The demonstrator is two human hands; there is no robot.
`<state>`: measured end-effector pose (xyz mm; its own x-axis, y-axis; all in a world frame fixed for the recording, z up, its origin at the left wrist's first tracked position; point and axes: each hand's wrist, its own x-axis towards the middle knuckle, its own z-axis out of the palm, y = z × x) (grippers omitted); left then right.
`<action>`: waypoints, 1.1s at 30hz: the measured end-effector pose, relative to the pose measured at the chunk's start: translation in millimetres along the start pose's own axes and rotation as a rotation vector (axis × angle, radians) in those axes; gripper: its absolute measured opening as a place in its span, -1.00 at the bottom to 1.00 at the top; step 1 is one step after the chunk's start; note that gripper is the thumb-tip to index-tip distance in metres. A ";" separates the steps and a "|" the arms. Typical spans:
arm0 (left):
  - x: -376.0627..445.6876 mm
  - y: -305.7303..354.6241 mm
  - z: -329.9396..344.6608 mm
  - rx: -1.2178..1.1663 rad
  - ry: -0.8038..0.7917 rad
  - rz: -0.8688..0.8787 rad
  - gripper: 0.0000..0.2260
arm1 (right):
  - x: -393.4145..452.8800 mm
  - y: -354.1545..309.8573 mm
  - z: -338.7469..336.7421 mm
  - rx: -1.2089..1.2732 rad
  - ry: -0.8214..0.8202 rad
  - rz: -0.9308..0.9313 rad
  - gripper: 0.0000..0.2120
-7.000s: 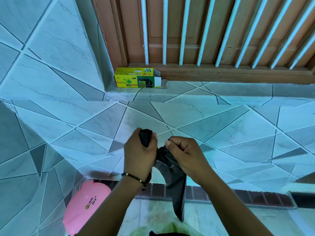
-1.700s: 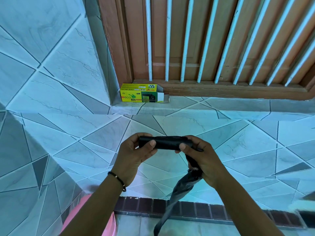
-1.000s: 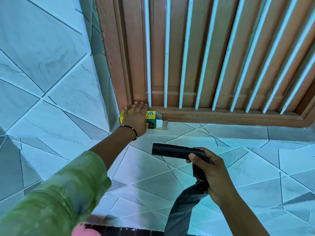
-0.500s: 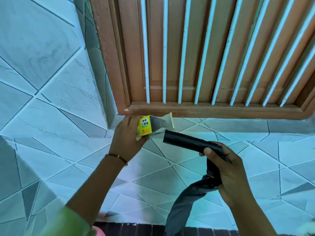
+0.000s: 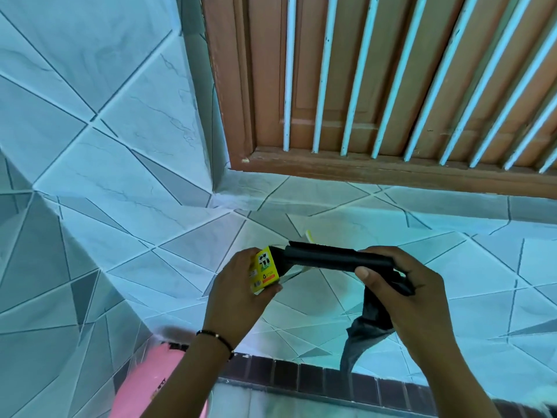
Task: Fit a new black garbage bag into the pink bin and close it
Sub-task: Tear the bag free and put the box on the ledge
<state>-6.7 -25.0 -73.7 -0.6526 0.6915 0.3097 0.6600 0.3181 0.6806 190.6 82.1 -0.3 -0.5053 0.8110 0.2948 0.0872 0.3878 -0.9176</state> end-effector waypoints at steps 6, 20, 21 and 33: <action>-6.6 5.4 4.1 0.096 0.008 0.092 -0.50 | -3.7 2.0 -4.4 -0.191 -0.127 0.018 -0.79; -19.6 27.9 11.1 0.087 -0.091 0.096 -0.46 | -18.5 20.8 18.5 -0.336 0.066 -0.214 -0.88; -20.2 28.4 11.1 0.075 -0.092 0.086 -0.46 | -20.8 21.7 20.3 -0.375 0.050 -0.248 -0.88; -22.6 34.3 9.0 0.070 -0.140 0.104 -0.41 | -22.9 27.7 29.8 -0.526 0.012 -0.245 -0.64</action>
<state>34.0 -23.9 -63.4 -0.5251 0.8046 0.2773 0.7486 0.2816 0.6003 179.0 61.3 -40.4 -0.5553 0.6735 0.4879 0.3853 0.7283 -0.5667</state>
